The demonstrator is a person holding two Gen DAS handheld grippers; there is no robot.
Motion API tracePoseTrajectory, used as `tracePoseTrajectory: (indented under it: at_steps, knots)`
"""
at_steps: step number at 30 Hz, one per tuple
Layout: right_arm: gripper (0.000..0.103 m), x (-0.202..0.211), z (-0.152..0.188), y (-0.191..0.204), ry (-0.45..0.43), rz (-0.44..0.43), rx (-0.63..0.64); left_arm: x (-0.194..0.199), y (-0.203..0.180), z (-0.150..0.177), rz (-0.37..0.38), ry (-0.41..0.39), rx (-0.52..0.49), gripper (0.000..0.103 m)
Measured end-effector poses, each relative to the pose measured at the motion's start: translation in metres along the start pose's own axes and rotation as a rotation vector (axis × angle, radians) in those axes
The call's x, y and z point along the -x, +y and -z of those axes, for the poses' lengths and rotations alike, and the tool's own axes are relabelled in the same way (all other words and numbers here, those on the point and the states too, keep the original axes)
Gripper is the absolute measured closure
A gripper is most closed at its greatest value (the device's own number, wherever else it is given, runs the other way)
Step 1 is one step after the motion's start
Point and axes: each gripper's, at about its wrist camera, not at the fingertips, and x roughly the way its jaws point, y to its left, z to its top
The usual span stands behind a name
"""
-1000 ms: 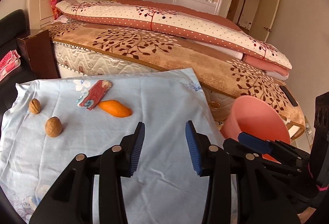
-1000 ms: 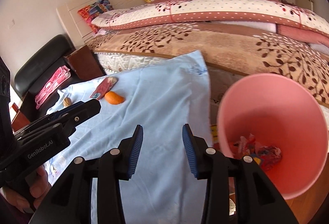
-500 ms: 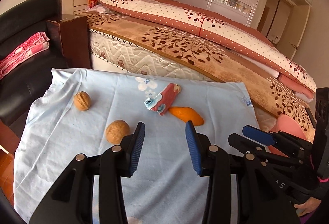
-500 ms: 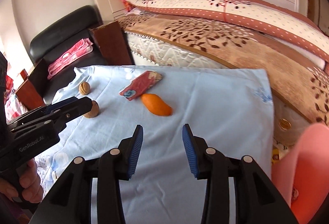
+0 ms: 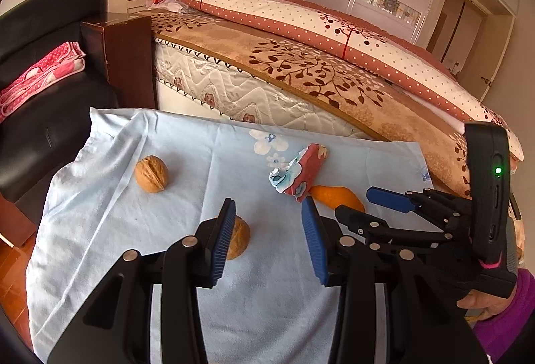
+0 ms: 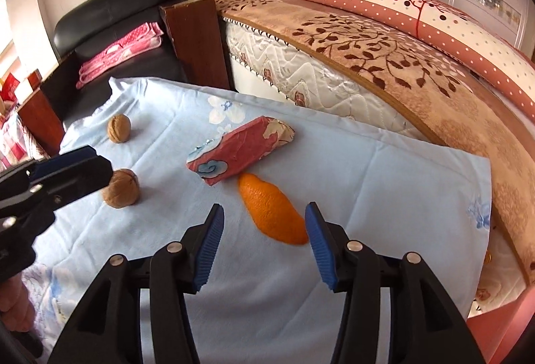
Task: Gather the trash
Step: 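Grasp the red-and-blue wrapper with the left tool while the right tool grasps the orange peel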
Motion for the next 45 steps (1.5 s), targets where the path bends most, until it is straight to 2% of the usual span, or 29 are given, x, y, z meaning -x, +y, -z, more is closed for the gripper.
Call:
tracePoseTrajectory:
  at_steps: [3,5,6,8,10,12,16,23,29,33,38,41,45]
  knots:
    - [0.053,-0.008,-0.002,0.000,0.011,-0.001,0.015,-0.004,0.000,-0.002,0.001,0.007,-0.015,0.062]
    - [0.060,-0.013,-0.003,0.001,0.022,0.005,0.029,-0.007,-0.001,-0.003,0.001,0.015,-0.023,0.062]
    - [0.069,-0.015,-0.003,0.001,0.021,0.026,0.036,-0.009,-0.001,-0.004,0.001,0.018,-0.027,0.062]
    - [0.074,-0.015,-0.002,0.001,0.022,0.030,0.038,-0.012,-0.004,-0.006,0.005,0.025,-0.035,0.062]
    - [0.086,-0.013,-0.001,-0.001,0.016,0.028,0.029,-0.015,-0.007,-0.008,0.013,0.033,-0.047,0.062]
    - [0.089,-0.008,0.001,-0.005,0.011,0.017,0.012,-0.018,-0.011,-0.011,0.013,0.036,-0.068,0.062]
    - [0.090,0.013,0.009,-0.012,-0.020,-0.008,-0.048,-0.029,-0.021,-0.015,0.014,0.052,-0.107,0.062]
    - [0.090,0.051,0.032,-0.027,-0.060,-0.059,-0.177,-0.064,-0.032,-0.022,-0.004,0.107,-0.095,0.062]
    - [0.090,0.063,0.046,-0.034,-0.041,-0.055,-0.202,-0.091,-0.039,-0.024,-0.065,0.139,-0.121,0.062]
    - [0.090,0.067,0.054,-0.038,-0.039,-0.056,-0.226,-0.102,-0.041,-0.023,-0.072,0.157,-0.125,0.062]
    - [0.090,0.073,0.061,-0.039,-0.038,-0.055,-0.244,-0.101,-0.048,-0.016,-0.090,0.131,-0.160,0.062]
    - [0.090,0.078,0.066,-0.039,-0.041,-0.054,-0.254,-0.096,-0.052,-0.012,-0.083,0.121,-0.162,0.081]
    - [0.090,0.086,0.072,-0.038,-0.047,-0.051,-0.263,-0.083,-0.056,-0.009,-0.066,0.104,-0.156,0.091]
